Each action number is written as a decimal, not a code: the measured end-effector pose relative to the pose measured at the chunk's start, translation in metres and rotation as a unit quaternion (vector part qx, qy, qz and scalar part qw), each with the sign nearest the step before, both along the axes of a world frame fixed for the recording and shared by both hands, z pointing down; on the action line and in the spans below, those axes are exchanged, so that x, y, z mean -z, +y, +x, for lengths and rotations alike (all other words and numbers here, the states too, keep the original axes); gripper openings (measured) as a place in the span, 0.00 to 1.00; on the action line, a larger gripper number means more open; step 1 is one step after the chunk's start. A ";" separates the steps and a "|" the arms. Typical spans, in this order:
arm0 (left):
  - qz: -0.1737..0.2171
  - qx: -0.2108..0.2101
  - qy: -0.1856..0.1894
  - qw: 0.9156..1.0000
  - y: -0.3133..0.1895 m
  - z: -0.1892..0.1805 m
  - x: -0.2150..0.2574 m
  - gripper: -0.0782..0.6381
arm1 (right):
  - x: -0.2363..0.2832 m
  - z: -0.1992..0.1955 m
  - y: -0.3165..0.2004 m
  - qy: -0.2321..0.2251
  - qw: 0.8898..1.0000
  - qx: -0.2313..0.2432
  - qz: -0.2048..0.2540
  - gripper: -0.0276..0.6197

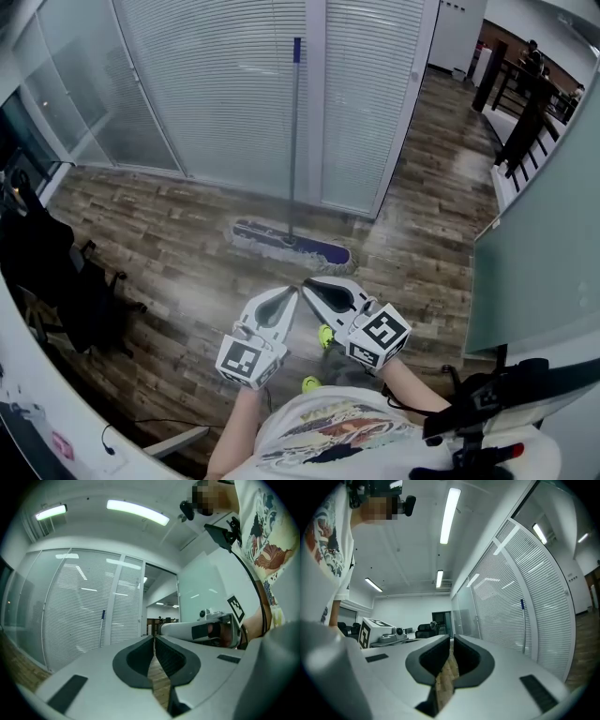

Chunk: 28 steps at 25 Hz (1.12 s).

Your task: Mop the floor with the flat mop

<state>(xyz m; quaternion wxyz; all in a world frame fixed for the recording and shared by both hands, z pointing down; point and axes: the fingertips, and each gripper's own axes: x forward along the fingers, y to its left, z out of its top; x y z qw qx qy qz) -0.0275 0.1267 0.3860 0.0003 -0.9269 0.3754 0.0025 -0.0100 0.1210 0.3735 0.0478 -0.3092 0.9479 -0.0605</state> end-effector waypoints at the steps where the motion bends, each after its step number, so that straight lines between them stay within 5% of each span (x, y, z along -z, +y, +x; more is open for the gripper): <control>1: -0.003 0.003 -0.001 1.000 -0.010 -0.001 0.000 0.13 | 0.000 -0.001 -0.009 0.002 1.000 0.002 0.001 0.09; 10: -0.006 0.024 -0.015 1.000 -0.120 0.009 0.003 0.13 | -0.004 0.009 -0.119 -0.001 1.000 0.009 -0.002 0.09; 16: 0.012 0.023 -0.074 0.997 -0.214 0.037 -0.004 0.13 | -0.008 0.035 -0.219 -0.004 1.000 0.010 -0.006 0.09; 28: 0.006 0.041 -0.092 0.995 -0.370 0.078 -0.019 0.13 | -0.023 0.078 -0.378 -0.014 0.999 0.028 -0.025 0.10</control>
